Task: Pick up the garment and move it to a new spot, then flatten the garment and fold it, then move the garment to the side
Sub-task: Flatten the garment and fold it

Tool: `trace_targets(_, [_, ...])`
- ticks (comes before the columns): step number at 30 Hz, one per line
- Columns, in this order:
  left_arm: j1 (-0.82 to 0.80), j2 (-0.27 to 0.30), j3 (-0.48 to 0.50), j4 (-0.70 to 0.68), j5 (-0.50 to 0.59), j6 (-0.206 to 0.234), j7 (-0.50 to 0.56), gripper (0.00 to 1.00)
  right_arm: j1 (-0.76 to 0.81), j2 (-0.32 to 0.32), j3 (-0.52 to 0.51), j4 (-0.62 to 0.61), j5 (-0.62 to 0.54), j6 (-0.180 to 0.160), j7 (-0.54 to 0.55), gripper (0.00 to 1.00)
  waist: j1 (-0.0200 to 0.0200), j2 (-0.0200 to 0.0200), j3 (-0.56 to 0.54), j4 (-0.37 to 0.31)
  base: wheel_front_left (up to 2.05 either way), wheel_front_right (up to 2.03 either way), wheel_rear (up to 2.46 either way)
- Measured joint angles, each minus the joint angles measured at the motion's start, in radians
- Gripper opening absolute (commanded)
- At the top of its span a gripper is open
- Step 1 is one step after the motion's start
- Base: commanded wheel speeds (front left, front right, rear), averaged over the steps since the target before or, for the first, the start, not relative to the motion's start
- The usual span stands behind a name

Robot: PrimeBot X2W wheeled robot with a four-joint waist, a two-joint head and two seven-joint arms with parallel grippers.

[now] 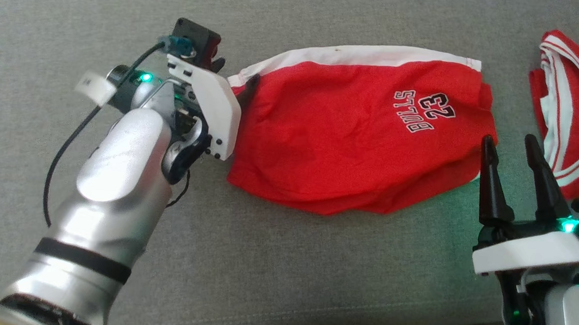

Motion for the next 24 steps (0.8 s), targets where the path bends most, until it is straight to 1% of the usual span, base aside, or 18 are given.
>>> trace_targets(3, [-0.033,-0.006,-0.022,0.072,-0.012,-0.016,0.034,1.0,0.0,0.002,0.0,0.003,0.006,0.0,0.0,1.0,0.0,0.0,0.013,-0.013,0.0,0.0,0.0])
trace_targets(4, [-0.04,-0.006,-0.027,0.092,-0.012,-0.017,0.036,0.83,-0.001,0.003,0.0,0.005,0.006,0.0,0.0,1.0,0.0,0.0,0.015,-0.017,0.0,0.0,0.0])
trace_targets(5, [-0.047,-0.007,-0.029,0.111,-0.012,-0.017,0.04,0.48,-0.001,0.003,0.0,0.005,0.006,0.0,0.0,1.0,0.0,0.0,0.017,-0.02,0.0,0.0,0.0])
trace_targets(6, [-0.052,-0.01,-0.031,0.126,-0.017,-0.022,0.04,0.33,-0.001,0.003,0.0,0.005,0.006,0.0,0.0,1.0,0.0,0.0,0.02,-0.022,0.0,0.0,0.0])
trace_targets(7, [-0.058,-0.01,-0.038,0.14,-0.017,-0.025,0.04,0.0,-0.002,0.003,-0.001,0.006,0.006,0.0,0.001,1.0,0.0,0.0,0.022,-0.024,0.0,0.0,0.0])
trace_targets(11, [-0.085,-0.011,-0.057,0.182,-0.015,-0.028,0.007,0.0,-0.02,-0.01,-0.007,0.013,0.007,0.0,0.009,1.0,0.0,0.0,0.027,-0.025,0.0,0.0,0.0])
trace_targets(15, [-0.088,-0.02,-0.059,0.21,-0.016,-0.03,-0.035,0.0,-0.093,-0.056,-0.029,0.053,0.027,0.0,0.058,1.0,0.0,0.0,0.028,-0.021,0.0,0.0,0.0])
trace_targets(20, [-0.088,-0.038,-0.072,0.215,-0.016,-0.028,-0.084,0.0,-0.237,-0.142,-0.033,0.167,0.079,0.0,0.169,1.0,0.0,0.0,0.034,-0.002,0.0,0.0,0.0])
trace_targets(21, [-0.088,-0.042,-0.079,0.214,-0.016,-0.027,-0.096,0.0,-0.27,-0.156,-0.031,0.195,0.093,0.0,0.192,1.0,0.0,0.0,0.037,0.005,0.0,0.0,0.0])
trace_targets(22, [-0.088,-0.042,-0.079,0.214,-0.016,-0.027,-0.096,0.0,-0.27,-0.156,-0.031,0.195,0.093,0.0,0.192,1.0,0.0,0.0,0.037,0.005,0.0,0.0,0.0])
trace_targets(24, [-0.087,-0.048,-0.09,0.208,-0.016,-0.024,-0.119,0.0,-0.338,-0.185,-0.018,0.25,0.115,0.0,0.235,1.0,0.0,0.0,0.045,0.019,0.0,0.0,0.0])
